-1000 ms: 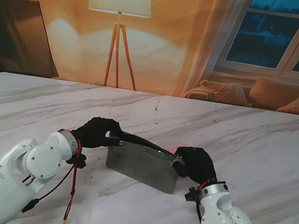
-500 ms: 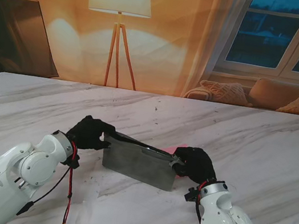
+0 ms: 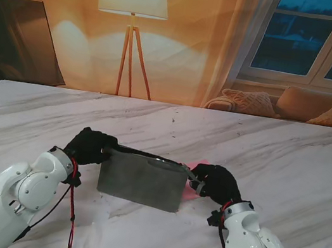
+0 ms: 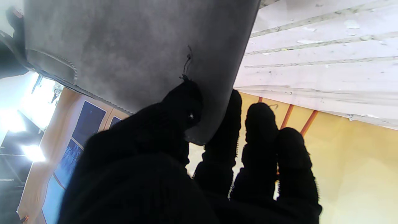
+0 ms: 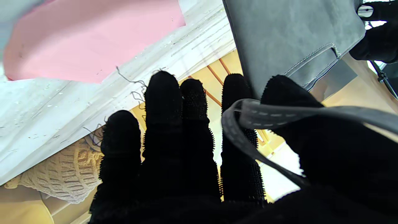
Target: Collect documents into a storage pouch
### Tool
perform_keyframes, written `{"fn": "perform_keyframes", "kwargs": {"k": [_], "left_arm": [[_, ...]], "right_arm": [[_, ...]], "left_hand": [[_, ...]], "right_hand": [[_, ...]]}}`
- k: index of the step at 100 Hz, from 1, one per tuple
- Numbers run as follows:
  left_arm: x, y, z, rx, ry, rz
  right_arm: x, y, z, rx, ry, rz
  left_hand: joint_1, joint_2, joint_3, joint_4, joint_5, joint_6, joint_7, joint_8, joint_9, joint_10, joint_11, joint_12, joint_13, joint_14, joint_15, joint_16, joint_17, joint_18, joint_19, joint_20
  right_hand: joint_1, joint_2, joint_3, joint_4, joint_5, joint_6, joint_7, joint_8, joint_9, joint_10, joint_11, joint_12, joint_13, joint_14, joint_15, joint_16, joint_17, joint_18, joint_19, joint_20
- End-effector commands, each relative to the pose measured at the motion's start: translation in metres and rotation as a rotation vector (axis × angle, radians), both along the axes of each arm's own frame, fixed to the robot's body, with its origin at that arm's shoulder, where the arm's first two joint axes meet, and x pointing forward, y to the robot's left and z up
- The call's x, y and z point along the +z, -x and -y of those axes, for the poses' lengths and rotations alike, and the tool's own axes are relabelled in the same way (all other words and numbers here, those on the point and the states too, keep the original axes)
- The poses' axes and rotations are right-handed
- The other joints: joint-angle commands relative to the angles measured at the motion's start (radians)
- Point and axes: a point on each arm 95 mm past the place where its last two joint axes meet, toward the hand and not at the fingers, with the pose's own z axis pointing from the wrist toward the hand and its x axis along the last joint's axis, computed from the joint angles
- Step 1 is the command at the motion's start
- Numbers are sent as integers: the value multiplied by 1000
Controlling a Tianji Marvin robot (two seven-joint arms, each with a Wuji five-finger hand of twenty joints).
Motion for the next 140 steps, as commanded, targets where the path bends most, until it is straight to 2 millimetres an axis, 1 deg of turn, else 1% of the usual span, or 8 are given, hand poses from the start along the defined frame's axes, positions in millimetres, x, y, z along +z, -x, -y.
{"fn": "perform_keyframes", "kwargs": {"k": [1, 18, 25, 36, 55, 70, 109, 140], "left_arm": [[1, 2, -2, 7, -6, 0], [2, 3, -7, 19, -17, 19], [3, 3, -8, 23, -20, 26], [3, 5, -10, 25, -24, 29], [3, 8, -11, 20, -26, 28], [3, 9, -12, 30, -32, 32], [4, 14, -24, 83, -34, 67], [7, 18, -30, 105, -31, 96]], "right_arm": [[-4, -3, 4, -9, 24, -39], [-6, -6, 12, -27, 46, -81], [-6, -8, 15, -36, 53, -74], [-6, -10, 17, -58, 39, -60], [-7, -10, 18, -68, 9, -65], [-6, -10, 21, -75, 1, -67], [-3, -13, 33, -113, 9, -45], [-3, -16, 38, -122, 51, -28]], "left_hand": [[59, 31, -9, -15, 15, 21, 10, 34, 32, -6, 38, 30, 13, 65, 20, 15, -24, -31, 20, -13], [69, 38, -23, -14, 20, 9, 1, 68, 27, -8, 40, 37, 8, 63, 19, 19, -29, -33, 18, -15], [70, 38, -24, -14, 23, 4, 1, 75, 25, -10, 41, 39, 6, 63, 18, 20, -31, -33, 17, -16], [72, 39, -25, -13, 28, -4, -4, 87, 24, -12, 40, 39, 5, 62, 17, 20, -32, -34, 15, -18], [73, 38, -26, -13, 35, -11, -10, 100, 23, -17, 38, 39, 4, 60, 14, 20, -34, -34, 11, -21], [74, 41, -28, -12, 38, -13, -15, 108, 22, -17, 38, 39, 3, 58, 12, 19, -34, -33, 10, -24], [81, 47, -37, -13, 46, -18, -23, 128, 21, -16, 37, 41, 2, 59, 9, 19, -34, -32, 10, -29], [82, 48, -43, -12, 48, -24, -29, 139, 21, -17, 36, 42, 3, 57, 8, 19, -32, -31, 10, -32]], "right_hand": [[-34, 15, 17, 9, -31, 6, -72, 41, -60, -15, -28, -15, -53, -24, -51, -12, -33, -23, -28, 5], [-85, 46, 38, 129, -82, 25, -217, 138, -170, -22, -67, -38, -139, -30, -130, -21, -84, -32, -82, 18], [-94, 68, 24, 130, -82, 27, -213, 153, -173, -21, -64, -38, -137, -31, -129, -19, -84, -34, -84, 20], [-93, 125, -52, 53, -72, 19, -175, 148, -165, -16, -51, -39, -127, -28, -114, -12, -76, -40, -77, 31], [-182, 265, -164, 137, -64, 28, -186, 166, -167, -11, -48, -41, -134, -21, -102, -8, -85, -43, -74, 37], [-161, 343, -250, 121, -59, 26, -195, 178, -163, -9, -46, -40, -136, -19, -98, -5, -89, -46, -75, 40], [-119, 401, -311, 96, -60, 23, -175, 144, -144, -2, -45, -37, -127, -8, -88, -1, -85, -42, -68, 43], [52, 213, -165, 15, -105, 0, -47, 55, -133, -14, -39, -37, -109, -23, -87, -7, -63, -38, -59, 37]]}}
